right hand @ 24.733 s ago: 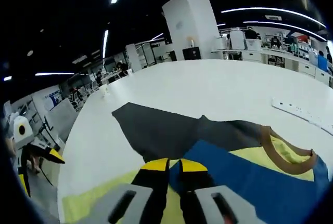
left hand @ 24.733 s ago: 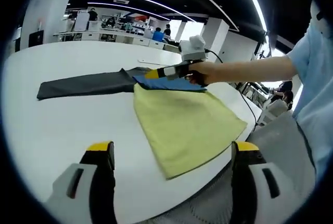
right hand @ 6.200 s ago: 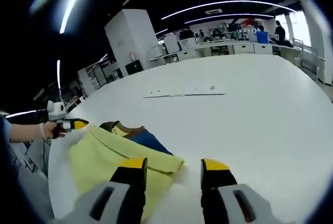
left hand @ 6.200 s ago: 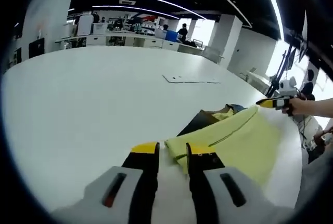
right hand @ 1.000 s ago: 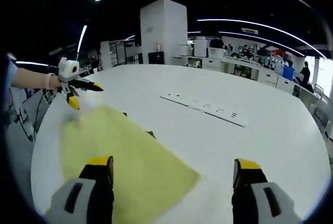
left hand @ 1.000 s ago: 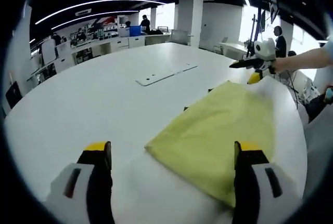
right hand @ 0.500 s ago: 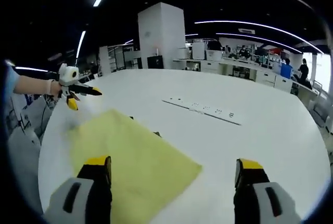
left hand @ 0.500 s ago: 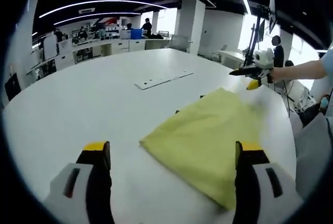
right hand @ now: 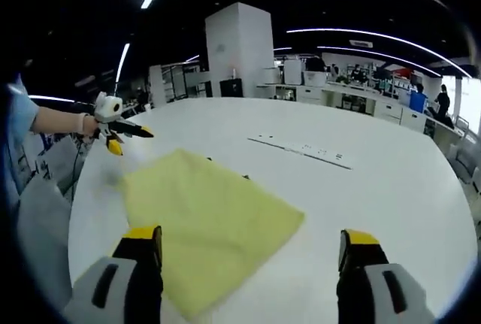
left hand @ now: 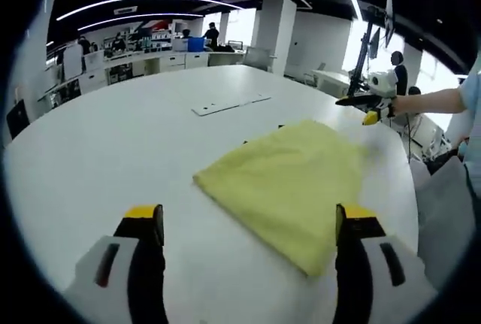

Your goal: Fold the garment on the visible template until the final outline fits inside the template.

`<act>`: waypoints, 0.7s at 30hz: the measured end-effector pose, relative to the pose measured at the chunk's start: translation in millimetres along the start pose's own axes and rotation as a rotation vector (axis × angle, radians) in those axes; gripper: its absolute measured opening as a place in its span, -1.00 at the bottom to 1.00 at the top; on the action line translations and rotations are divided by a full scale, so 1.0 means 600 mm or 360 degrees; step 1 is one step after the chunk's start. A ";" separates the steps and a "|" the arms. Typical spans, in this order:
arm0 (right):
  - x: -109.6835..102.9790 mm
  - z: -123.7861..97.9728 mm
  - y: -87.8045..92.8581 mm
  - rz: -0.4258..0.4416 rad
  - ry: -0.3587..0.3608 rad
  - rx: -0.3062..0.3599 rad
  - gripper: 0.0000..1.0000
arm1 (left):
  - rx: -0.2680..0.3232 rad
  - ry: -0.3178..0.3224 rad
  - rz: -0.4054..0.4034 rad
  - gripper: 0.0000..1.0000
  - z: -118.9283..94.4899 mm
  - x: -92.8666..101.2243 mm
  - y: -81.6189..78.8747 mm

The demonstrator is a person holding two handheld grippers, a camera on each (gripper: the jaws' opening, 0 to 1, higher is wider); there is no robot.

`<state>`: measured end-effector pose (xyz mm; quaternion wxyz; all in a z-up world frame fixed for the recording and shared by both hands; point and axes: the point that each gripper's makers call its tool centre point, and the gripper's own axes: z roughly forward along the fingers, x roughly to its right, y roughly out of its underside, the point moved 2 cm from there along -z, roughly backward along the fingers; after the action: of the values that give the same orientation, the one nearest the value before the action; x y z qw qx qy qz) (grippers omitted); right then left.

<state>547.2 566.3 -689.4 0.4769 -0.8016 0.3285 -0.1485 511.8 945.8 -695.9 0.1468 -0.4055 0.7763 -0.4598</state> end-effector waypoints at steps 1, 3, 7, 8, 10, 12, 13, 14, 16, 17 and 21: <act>-0.002 -0.003 0.003 0.0000 -0.0002 -0.0003 0.96 | -0.0001 -0.0001 0.0000 0.84 -0.003 0.001 0.002; -0.006 -0.010 0.010 0.0001 -0.0001 -0.0011 0.94 | 0.0006 -0.0001 -0.0011 0.83 -0.009 0.007 0.004; -0.015 -0.024 0.018 0.0027 0.0001 0.0002 0.92 | 0.0016 0.0010 -0.0013 0.81 -0.019 0.022 0.008; -0.017 -0.026 0.020 0.0029 0.0000 0.0002 0.91 | 0.0020 0.0016 -0.0007 0.80 -0.021 0.026 0.009; -0.021 -0.030 0.026 0.0031 0.0001 -0.0009 0.85 | 0.0019 0.0031 -0.0009 0.78 -0.026 0.032 0.013; -0.023 -0.034 0.030 0.0031 0.0007 -0.0013 0.78 | 0.0013 0.0039 -0.0008 0.76 -0.030 0.037 0.018; -0.025 -0.035 0.030 0.0028 0.0009 -0.0006 0.78 | 0.0007 0.0043 -0.0010 0.75 -0.032 0.039 0.021; -0.028 -0.037 0.031 0.0033 0.0007 -0.0007 0.78 | 0.0003 0.0048 -0.0011 0.74 -0.034 0.042 0.024; -0.033 -0.041 0.034 0.0037 0.0002 -0.0007 0.75 | 0.0008 0.0057 -0.0018 0.72 -0.038 0.050 0.029; -0.035 -0.042 0.035 0.0024 0.0003 -0.0007 0.74 | 0.0001 0.0062 -0.0022 0.70 -0.040 0.053 0.033; -0.042 -0.049 0.043 0.0038 -0.0004 -0.0013 0.69 | -0.0026 0.0087 -0.0033 0.64 -0.046 0.068 0.052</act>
<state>502.3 555.1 -694.9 0.4756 -0.7999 0.3381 -0.1404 454.4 938.6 -701.3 0.1175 -0.4018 0.7796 -0.4658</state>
